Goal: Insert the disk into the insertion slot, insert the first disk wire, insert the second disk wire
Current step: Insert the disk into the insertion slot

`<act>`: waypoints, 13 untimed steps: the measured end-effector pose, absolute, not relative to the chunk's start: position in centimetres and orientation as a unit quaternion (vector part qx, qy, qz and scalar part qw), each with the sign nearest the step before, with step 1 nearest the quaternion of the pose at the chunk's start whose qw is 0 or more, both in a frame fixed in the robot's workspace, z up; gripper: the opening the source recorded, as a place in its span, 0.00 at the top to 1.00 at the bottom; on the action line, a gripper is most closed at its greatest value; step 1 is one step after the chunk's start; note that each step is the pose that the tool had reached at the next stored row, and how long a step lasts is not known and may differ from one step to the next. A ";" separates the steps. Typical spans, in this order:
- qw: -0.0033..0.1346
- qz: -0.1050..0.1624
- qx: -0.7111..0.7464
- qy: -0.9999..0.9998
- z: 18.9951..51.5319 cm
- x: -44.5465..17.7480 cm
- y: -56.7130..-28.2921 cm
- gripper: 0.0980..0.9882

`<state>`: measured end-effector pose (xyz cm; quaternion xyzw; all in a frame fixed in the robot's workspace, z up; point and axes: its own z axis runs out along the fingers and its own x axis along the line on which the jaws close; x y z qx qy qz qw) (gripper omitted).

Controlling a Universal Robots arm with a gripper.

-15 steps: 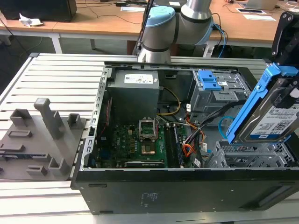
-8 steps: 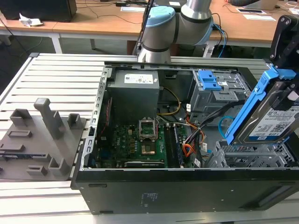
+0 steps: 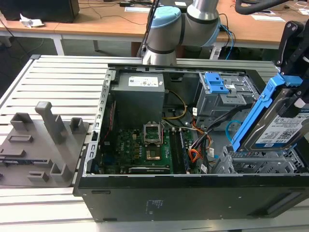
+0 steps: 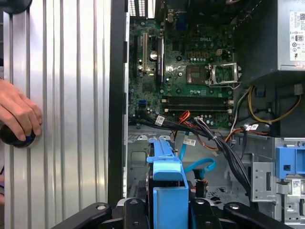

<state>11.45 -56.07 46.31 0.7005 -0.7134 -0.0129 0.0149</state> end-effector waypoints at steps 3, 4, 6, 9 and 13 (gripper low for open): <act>0.015 -0.013 0.700 -0.713 46.0 11.5 -56.0 0.70; 0.015 -0.013 0.701 -0.713 45.8 11.5 -55.8 0.70; 0.015 -0.013 0.701 -0.713 45.3 11.9 -55.4 0.70; 0.015 -0.013 0.701 -0.713 44.9 12.0 -55.3 0.70; 0.015 -0.013 0.700 -0.713 44.4 12.2 -55.3 0.70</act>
